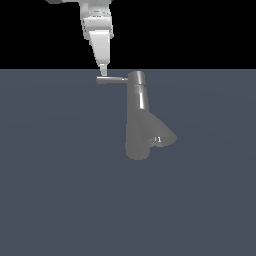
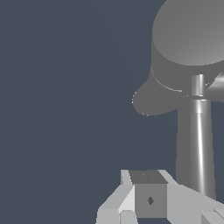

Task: Turn on the faucet by rotating a designated handle.

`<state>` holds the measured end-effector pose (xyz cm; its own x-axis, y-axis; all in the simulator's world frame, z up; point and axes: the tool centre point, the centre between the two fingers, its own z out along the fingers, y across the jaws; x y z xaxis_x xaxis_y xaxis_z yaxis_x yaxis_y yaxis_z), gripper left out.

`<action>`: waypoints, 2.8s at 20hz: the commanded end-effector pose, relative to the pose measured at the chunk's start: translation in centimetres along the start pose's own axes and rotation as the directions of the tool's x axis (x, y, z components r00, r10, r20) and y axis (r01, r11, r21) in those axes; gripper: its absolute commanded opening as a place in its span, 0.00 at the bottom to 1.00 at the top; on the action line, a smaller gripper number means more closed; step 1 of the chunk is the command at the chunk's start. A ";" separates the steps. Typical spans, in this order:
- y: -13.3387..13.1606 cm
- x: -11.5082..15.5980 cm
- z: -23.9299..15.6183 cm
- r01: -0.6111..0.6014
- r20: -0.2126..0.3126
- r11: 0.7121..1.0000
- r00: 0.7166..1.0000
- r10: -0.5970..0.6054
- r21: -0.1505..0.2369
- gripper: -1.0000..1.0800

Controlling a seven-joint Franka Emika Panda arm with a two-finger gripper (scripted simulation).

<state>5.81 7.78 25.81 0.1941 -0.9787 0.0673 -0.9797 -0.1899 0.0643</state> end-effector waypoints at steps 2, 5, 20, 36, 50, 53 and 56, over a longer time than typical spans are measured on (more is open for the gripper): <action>-0.6 -0.3 1.2 -0.041 0.010 0.999 0.999 0.041 -0.003 0.00; -1.0 -0.5 1.8 -0.062 0.016 0.998 0.998 0.063 -0.004 0.00; 0.5 -0.7 1.5 -0.076 0.019 0.997 0.997 0.076 -0.005 0.00; 5.1 -0.9 -0.4 -0.077 0.019 0.997 0.997 0.077 -0.005 0.00; 8.0 1.0 -1.8 -0.084 0.019 0.996 0.996 0.084 0.004 0.00; 8.9 1.6 -2.1 -0.083 0.019 0.997 0.996 0.083 0.003 0.00; 9.8 2.3 -2.3 -0.082 0.019 0.997 0.996 0.082 0.001 0.00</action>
<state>-2.65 4.96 28.91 0.1229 -0.9910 0.0520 -0.9915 -0.1204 0.0495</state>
